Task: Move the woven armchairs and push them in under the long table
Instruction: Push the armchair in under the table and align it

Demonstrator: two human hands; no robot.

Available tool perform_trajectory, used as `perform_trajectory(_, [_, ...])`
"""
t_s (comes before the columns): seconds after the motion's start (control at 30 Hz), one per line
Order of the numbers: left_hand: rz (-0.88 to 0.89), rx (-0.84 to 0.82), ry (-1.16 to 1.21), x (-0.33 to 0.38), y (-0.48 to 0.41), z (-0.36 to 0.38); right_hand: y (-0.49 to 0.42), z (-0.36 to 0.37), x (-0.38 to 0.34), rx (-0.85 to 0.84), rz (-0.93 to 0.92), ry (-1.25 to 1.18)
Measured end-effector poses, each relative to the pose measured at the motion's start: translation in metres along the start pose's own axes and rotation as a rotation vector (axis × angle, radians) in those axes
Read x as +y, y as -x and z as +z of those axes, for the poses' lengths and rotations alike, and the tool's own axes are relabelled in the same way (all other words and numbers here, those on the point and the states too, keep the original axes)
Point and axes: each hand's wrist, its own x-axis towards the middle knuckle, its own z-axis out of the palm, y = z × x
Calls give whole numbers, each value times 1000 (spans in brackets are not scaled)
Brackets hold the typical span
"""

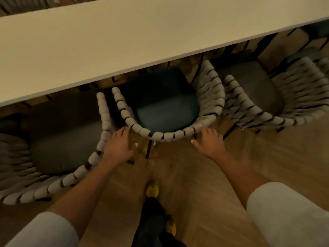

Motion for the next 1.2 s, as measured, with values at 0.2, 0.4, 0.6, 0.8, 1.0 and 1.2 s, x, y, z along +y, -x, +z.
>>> perform_trajectory(0.2, [314,-141,-35,121,-45,-11,15,-30,40,34,197,-149])
perform_trajectory(0.4, [513,-302,-104,234,-71,-7,40,-52,112,75,368,-252])
perform_trajectory(0.6, [575,-463,-140,346,-95,12,53,-76,211,110,472,-384])
perform_trajectory(0.8, [360,-531,18,442,-105,38,72,-98,323,60,511,-576])
perform_trajectory(1.0, [120,-547,224,517,-115,60,67,-134,427,26,525,-557])
perform_trajectory(1.2, [-34,-503,373,578,-140,68,20,-152,506,-4,466,-571])
